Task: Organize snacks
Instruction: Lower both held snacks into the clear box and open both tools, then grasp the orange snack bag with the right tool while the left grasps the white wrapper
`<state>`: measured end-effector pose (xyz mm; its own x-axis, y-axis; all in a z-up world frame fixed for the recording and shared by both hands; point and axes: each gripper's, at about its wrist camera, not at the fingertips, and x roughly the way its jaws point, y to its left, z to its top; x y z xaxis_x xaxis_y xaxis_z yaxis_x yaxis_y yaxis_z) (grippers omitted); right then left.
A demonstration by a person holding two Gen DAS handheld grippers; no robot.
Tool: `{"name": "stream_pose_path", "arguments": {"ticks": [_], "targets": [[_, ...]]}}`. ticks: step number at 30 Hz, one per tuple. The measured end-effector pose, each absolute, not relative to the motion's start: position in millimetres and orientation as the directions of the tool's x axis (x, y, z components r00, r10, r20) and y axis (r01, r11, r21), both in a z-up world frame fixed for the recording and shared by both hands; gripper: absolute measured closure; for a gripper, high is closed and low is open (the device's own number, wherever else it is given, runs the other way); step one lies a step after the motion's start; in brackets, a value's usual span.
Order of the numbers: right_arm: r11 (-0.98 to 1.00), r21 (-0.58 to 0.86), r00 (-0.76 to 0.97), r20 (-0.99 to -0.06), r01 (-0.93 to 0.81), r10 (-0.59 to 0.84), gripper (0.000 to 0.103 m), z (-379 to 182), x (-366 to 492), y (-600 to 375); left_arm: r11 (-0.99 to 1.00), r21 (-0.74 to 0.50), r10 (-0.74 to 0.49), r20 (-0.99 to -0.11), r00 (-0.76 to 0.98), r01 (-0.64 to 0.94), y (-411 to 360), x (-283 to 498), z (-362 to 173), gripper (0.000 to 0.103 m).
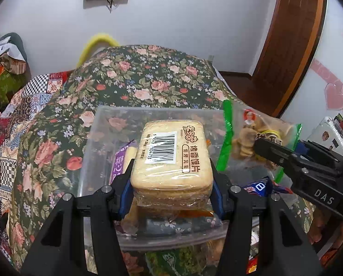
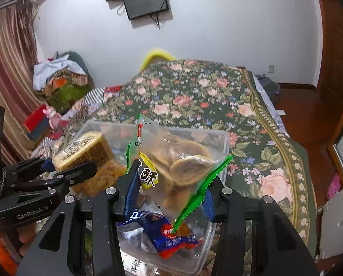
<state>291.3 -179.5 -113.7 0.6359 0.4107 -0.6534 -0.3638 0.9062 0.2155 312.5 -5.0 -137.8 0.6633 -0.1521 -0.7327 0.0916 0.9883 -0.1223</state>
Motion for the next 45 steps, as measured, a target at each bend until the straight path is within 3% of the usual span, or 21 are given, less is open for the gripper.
{"name": "stream_pose_path", "arguments": {"ticks": [11, 14, 25, 32, 45], "targets": [[0.923, 0.161, 0.611, -0.708, -0.348, 0.354, 0.056, -126, 299, -175, 0.990, -0.119, -0.141, -0.762, 0.632, 0.078, -3, 314, -151, 0.047], [0.926, 0.160, 0.609, -0.713, -0.341, 0.348, 0.046, -123, 296, -177, 0.990, -0.102, -0.139, -0.751, 0.646, 0.095, -5, 305, -141, 0.047], [0.909, 0.176, 0.649, -0.650, -0.377, 0.395, 0.035, -90, 249, -190, 0.992, -0.082, -0.128, -0.729, 0.672, 0.101, 14, 251, -109, 0.041], [0.893, 0.176, 0.640, -0.641, -0.414, 0.423, 0.030, -85, 205, -186, 0.995, -0.048, -0.094, -0.762, 0.640, 0.089, 34, 203, -122, 0.039], [0.839, 0.290, 0.484, -0.710, -0.462, 0.512, 0.029, -132, 159, -134, 0.997, -0.061, -0.079, -0.822, 0.564, 0.049, 59, 128, -166, 0.036]]}}
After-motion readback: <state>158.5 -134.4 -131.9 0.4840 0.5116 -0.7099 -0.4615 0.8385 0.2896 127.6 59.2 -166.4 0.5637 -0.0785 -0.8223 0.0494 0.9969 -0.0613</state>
